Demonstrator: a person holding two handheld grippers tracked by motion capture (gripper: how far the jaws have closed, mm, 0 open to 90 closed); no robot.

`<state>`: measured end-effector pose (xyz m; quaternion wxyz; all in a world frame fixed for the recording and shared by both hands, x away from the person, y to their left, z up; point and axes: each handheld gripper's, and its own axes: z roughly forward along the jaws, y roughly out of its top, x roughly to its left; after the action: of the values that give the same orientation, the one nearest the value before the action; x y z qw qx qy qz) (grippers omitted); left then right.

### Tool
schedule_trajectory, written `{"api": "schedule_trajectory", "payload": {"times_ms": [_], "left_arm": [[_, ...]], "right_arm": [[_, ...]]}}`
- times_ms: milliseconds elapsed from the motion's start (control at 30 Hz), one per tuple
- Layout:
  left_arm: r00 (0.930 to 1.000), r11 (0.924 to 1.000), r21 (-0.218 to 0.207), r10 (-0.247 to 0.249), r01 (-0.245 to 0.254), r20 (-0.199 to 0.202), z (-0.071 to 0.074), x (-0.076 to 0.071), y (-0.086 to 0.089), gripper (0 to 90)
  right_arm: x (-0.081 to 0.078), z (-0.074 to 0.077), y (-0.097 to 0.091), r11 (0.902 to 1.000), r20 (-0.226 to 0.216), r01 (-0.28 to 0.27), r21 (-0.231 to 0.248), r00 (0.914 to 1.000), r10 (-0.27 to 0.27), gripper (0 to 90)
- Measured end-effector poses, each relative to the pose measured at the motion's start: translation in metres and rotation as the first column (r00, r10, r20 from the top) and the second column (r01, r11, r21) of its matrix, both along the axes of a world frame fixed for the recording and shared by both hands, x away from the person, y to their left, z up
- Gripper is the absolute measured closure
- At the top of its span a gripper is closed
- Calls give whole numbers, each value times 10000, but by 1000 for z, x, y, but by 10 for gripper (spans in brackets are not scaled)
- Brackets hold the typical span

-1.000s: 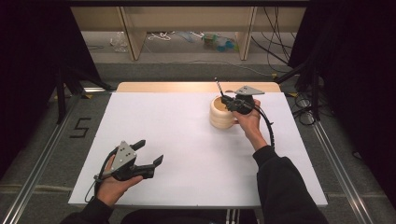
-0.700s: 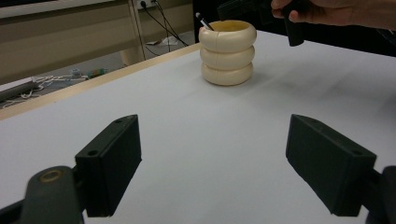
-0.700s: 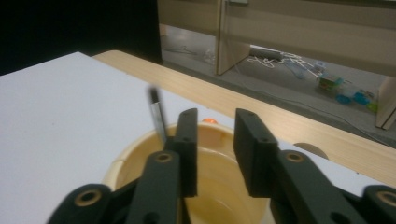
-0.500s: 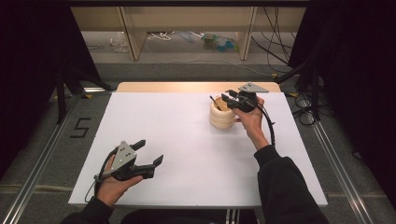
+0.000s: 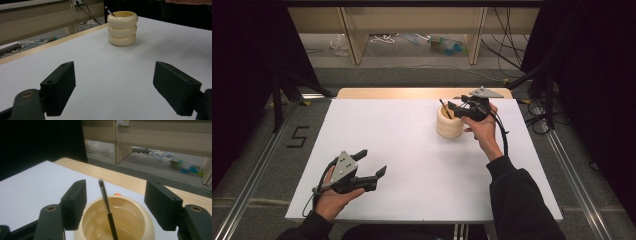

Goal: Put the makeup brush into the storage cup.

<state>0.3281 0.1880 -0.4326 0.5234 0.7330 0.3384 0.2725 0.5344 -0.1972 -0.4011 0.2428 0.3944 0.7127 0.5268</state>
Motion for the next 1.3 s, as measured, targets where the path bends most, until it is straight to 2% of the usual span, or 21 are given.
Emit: {"api": "schedule_trajectory", "payload": {"times_ms": [100,200,233,333,367,400,500,567,767,800,833,867,900,933,967,1000,1067,1100,1167,1200,1300], "left_arm": [[10000,10000,-26,20,-20,0,0,0,0,181],[10000,10000,-14,40,-40,6,0,0,1,181],[10000,10000,-13,58,-58,9,0,0,1,181],[10000,10000,30,70,-70,31,0,1,1,181],[10000,10000,34,77,-77,36,0,1,1,181],[10000,10000,40,80,-80,44,0,1,2,181],[9999,10000,27,86,-87,70,0,1,2,181],[9999,9999,17,102,-102,68,1,1,2,181],[9999,9999,42,113,-113,78,1,1,2,181],[9999,9999,40,119,-119,78,1,1,2,181],[9999,9999,65,131,-132,100,1,1,2,181],[9999,9999,39,141,-142,80,1,1,3,181],[9999,9999,4,159,-159,54,1,1,3,181],[9999,9999,22,159,-159,63,1,1,3,181],[9998,9999,17,169,-169,62,1,1,4,181],[9998,9999,-25,159,-159,90,1,2,4,181],[9998,9998,-28,198,-198,84,1,2,4,182],[9997,9998,-25,211,-211,88,1,2,5,181],[9997,9998,12,203,-203,116,1,2,5,181],[9997,9998,-27,220,-220,85,1,2,5,181],[9997,9997,-25,237,-237,64,1,2,6,181]], "right_arm": [[-5,4,0,9999,-232,-59,81,9997,61,295],[-10,7,-1,9999,-143,-152,-51,9998,151,275],[-12,8,0,9999,-281,-162,-38,9995,161,270],[-18,10,-1,9997,-164,-244,-85,9996,243,269],[-21,10,-2,9997,9,-208,-144,9998,208,270],[-24,10,-2,9997,-33,-255,-20,9997,255,266],[-32,11,-3,9992,-171,-392,-126,9991,390,246],[-37,11,-4,9989,-22,-449,-137,9990,449,247],[-51,11,-2,9975,-109,-662,-252,9978,659,236],[-52,12,-2,9968,22,-732,-326,9973,733,234],[-55,13,-1,9967,-124,-761,-286,9970,758,229],[-56,13,-1,9964,118,-758,-390,9970,763,214],[-59,14,-1,9962,117,-780,-396,9968,785,206],[-62,14,-1,9968,18,-716,-350,9974,717,201],[-64,12,-1,9971,187,-726,-248,9972,731,183],[-68,12,-1,9971,-100,-677,-345,9977,674,165],[-71,9,-2,9965,49,-742,-386,9972,744,164],[-73,9,-3,9958,-131,-781,-468,9969,775,161],[-78,8,-4,9959,131,-794,-442,9967,800,164],[-80,7,-4,9959,-62,-822,-370,9966,821,164],[-86,4,-5,9951,49,-908,-381,9958,911,162]]}}
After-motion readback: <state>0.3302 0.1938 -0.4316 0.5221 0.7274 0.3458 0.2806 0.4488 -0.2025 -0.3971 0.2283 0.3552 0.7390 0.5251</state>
